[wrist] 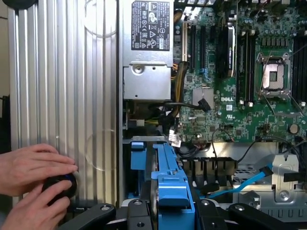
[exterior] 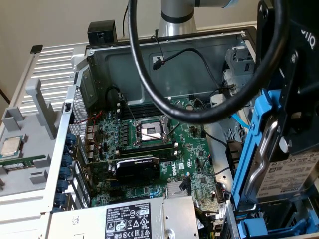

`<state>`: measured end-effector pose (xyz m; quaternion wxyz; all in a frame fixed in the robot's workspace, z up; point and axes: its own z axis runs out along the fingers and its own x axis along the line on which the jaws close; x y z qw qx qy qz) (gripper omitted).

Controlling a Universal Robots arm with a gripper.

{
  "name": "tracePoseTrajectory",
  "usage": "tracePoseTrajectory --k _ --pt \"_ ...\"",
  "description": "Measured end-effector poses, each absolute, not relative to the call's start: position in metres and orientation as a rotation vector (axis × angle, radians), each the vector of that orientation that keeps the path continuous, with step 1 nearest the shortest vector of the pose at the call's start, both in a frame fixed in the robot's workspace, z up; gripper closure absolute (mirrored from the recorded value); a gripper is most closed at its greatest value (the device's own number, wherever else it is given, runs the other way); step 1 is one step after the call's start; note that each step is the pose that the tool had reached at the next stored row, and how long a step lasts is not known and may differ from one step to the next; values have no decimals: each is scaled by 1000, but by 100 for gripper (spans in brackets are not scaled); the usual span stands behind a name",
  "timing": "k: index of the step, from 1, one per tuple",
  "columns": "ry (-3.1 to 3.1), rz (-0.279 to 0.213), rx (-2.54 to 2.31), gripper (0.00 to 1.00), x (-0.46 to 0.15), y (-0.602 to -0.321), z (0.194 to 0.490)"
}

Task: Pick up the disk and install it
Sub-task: 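Insert the disk into the insertion slot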

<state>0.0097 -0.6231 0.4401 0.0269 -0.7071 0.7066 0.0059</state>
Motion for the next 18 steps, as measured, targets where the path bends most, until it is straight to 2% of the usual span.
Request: tracePoseTrajectory --k 18 --pt "2182 29 -2194 63 12 -623 432"
